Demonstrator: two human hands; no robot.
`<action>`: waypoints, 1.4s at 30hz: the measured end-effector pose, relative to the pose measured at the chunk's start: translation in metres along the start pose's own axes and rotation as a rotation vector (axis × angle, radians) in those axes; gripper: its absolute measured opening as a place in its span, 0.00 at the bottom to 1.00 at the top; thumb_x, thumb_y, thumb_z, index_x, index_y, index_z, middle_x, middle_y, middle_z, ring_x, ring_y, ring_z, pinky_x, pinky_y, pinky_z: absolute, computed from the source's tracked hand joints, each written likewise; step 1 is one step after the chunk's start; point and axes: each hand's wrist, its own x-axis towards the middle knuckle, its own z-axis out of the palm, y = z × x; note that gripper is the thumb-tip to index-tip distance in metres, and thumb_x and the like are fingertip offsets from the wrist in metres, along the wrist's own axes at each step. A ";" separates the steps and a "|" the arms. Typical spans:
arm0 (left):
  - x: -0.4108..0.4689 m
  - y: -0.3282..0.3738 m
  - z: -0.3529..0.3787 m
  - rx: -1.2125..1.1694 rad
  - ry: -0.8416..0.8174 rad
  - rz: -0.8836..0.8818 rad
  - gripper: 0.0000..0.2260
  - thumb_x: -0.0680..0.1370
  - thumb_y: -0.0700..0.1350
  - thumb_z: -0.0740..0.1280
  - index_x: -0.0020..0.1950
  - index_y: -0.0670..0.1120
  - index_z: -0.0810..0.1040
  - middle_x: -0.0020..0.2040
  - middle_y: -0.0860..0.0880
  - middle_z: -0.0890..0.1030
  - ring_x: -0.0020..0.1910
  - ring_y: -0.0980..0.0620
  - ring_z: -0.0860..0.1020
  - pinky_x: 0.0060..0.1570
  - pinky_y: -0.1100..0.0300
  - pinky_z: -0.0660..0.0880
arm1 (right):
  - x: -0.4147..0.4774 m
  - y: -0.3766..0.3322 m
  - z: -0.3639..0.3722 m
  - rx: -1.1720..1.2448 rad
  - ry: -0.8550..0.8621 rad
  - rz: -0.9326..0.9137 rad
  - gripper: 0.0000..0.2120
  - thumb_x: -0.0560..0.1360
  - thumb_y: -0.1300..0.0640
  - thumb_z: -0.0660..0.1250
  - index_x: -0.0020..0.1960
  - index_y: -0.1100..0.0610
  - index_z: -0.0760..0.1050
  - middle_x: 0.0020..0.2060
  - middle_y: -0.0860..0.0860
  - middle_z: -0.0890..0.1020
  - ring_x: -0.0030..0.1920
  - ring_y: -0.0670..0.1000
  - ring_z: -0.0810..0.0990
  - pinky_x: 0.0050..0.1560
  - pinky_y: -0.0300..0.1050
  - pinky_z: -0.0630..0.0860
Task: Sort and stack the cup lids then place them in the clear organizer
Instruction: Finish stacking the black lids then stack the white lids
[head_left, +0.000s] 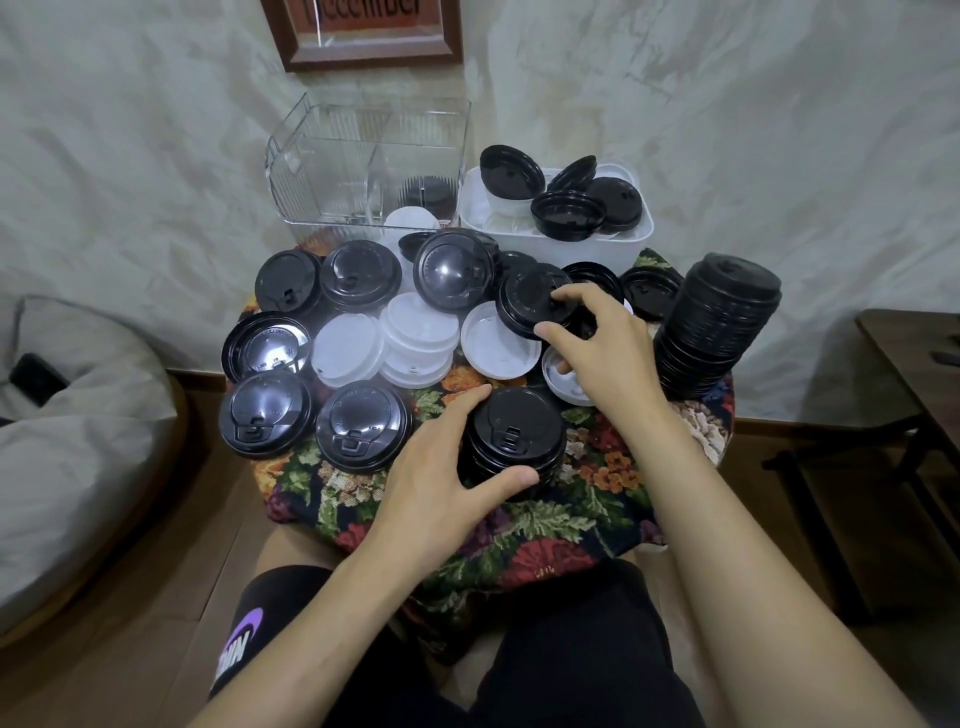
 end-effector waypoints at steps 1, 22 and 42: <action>0.000 -0.001 0.000 -0.002 -0.001 0.001 0.38 0.71 0.69 0.72 0.77 0.66 0.63 0.64 0.70 0.70 0.66 0.65 0.68 0.63 0.61 0.66 | -0.003 -0.003 -0.002 0.063 -0.016 0.020 0.15 0.78 0.51 0.74 0.64 0.48 0.78 0.51 0.46 0.84 0.35 0.49 0.85 0.48 0.51 0.84; 0.002 -0.010 0.000 -0.034 -0.022 0.069 0.44 0.67 0.77 0.67 0.79 0.72 0.54 0.63 0.88 0.60 0.69 0.74 0.62 0.67 0.62 0.65 | -0.092 -0.007 -0.031 0.270 -0.398 0.114 0.26 0.74 0.56 0.79 0.69 0.41 0.76 0.39 0.47 0.79 0.33 0.45 0.76 0.37 0.38 0.73; -0.001 -0.013 -0.003 -0.009 -0.046 0.074 0.40 0.72 0.71 0.71 0.79 0.68 0.57 0.69 0.77 0.67 0.71 0.68 0.67 0.69 0.62 0.67 | -0.093 -0.005 -0.024 0.221 -0.469 0.073 0.35 0.76 0.53 0.77 0.77 0.37 0.66 0.43 0.34 0.78 0.34 0.43 0.75 0.37 0.40 0.77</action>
